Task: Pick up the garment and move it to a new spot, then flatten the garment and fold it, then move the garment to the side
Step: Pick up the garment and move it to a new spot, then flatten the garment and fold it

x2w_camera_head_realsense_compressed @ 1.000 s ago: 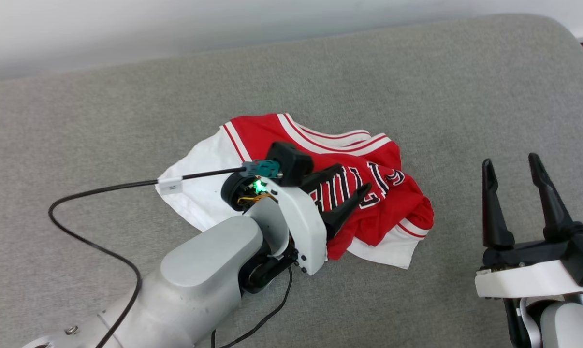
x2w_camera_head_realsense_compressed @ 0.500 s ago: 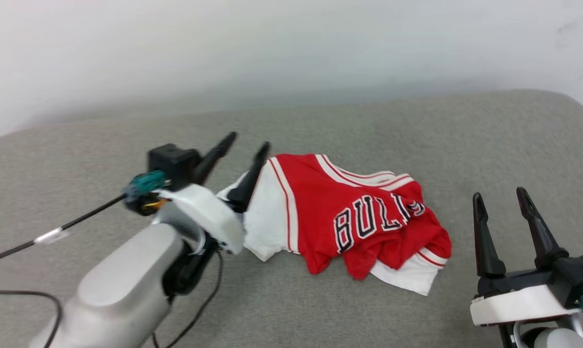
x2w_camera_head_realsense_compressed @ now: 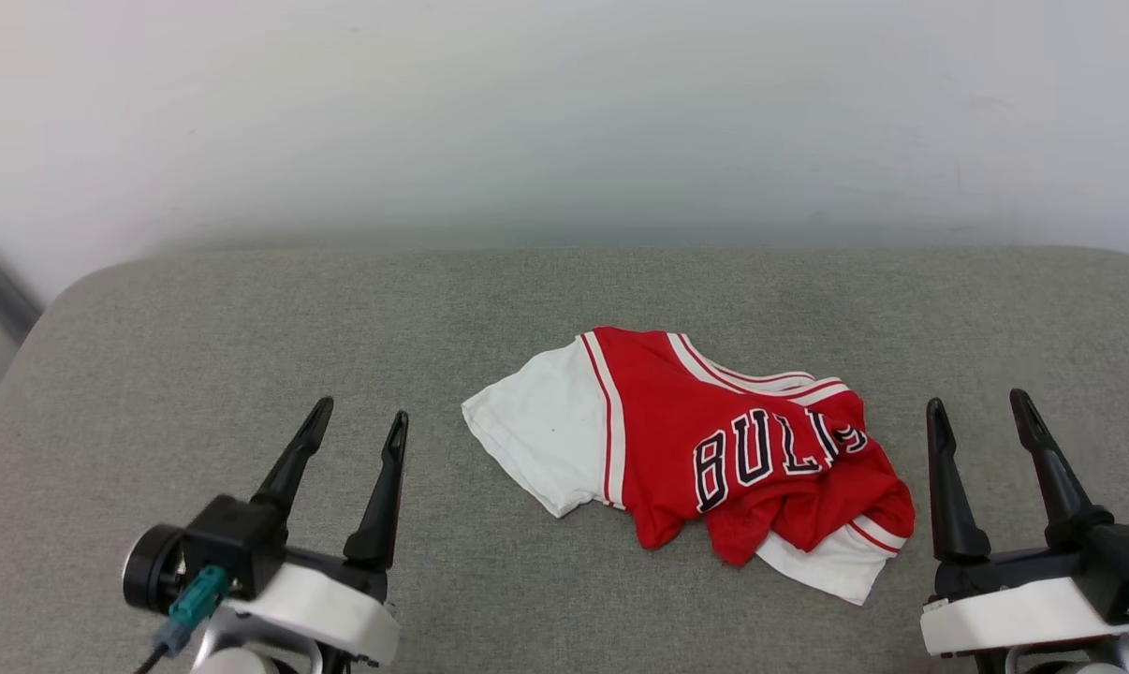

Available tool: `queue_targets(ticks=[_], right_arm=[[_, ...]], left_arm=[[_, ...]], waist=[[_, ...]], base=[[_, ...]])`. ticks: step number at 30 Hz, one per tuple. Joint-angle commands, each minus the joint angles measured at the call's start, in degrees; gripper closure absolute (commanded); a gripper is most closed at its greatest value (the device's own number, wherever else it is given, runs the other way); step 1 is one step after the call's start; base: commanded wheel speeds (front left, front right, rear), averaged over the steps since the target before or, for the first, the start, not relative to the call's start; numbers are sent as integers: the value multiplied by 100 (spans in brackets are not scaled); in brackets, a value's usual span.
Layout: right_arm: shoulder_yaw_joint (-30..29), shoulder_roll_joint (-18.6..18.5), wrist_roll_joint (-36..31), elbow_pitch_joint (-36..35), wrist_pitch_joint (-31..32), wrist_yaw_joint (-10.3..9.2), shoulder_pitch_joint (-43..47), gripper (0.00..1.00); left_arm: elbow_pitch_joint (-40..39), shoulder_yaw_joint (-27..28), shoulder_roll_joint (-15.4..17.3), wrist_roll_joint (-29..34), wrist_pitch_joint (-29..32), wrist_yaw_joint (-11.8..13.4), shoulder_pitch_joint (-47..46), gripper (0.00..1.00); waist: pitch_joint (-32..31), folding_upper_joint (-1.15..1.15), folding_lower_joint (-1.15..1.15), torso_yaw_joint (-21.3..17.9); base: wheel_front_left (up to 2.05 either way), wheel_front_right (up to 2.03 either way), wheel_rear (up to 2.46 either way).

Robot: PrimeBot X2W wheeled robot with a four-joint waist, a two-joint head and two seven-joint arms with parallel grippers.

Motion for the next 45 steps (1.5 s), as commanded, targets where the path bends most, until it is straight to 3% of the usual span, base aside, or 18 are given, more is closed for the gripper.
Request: queue_targets(ticks=[1,6,11,15,21,24,29,35,40,45], right_arm=[[7,4,63,-15,-12,-2,105,0],[55,4,78,-18,-12,-2,143,0],[89,4,42,-29,-12,-2,118,0],[144,4,-2,-74,-12,-2,47,0],[100,4,-52,-150,-12,-2,-49,0],[74,4,-84,-182,-12,-2,-111,0],[17,4,-41,-251,-12,-2,-278,0],[61,6,40,-285,-12,-2,-467,0],[36,6,111,-313,-12,-2,-596,0],[73,5,189,-334,-12,-2,-708,0]], left_arm=[[-118,218,-160,280,-14,-27,357,0],[-188,694,-649,778,-14,-251,983,0],[-52,978,-890,1086,-15,-556,1103,0],[66,1103,-952,1162,-15,-792,955,0],[195,832,-710,1269,250,-1279,393,0],[204,676,-537,1163,701,-1535,-126,0],[251,447,-224,702,1818,-1718,-1138,0],[533,-130,359,-168,3141,-1752,-2448,0],[992,-604,662,-1098,4622,-1751,-3153,0],[1358,-932,945,-1374,5590,-1756,-3557,0]], waist=[[-11,0,1,10],[-20,0,1,24],[23,0,1,7],[155,0,1,-72],[442,0,1,-186],[652,0,1,-266],[1004,0,1,-449],[1411,0,1,-711],[1730,0,1,-892],[2072,0,1,-1056]], base=[[0,0,0],[0,0,0],[0,0,0],[0,0,0],[0,0,0],[0,0,0],[0,0,0],[0,0,0],[0,0,0],[0,0,0]])
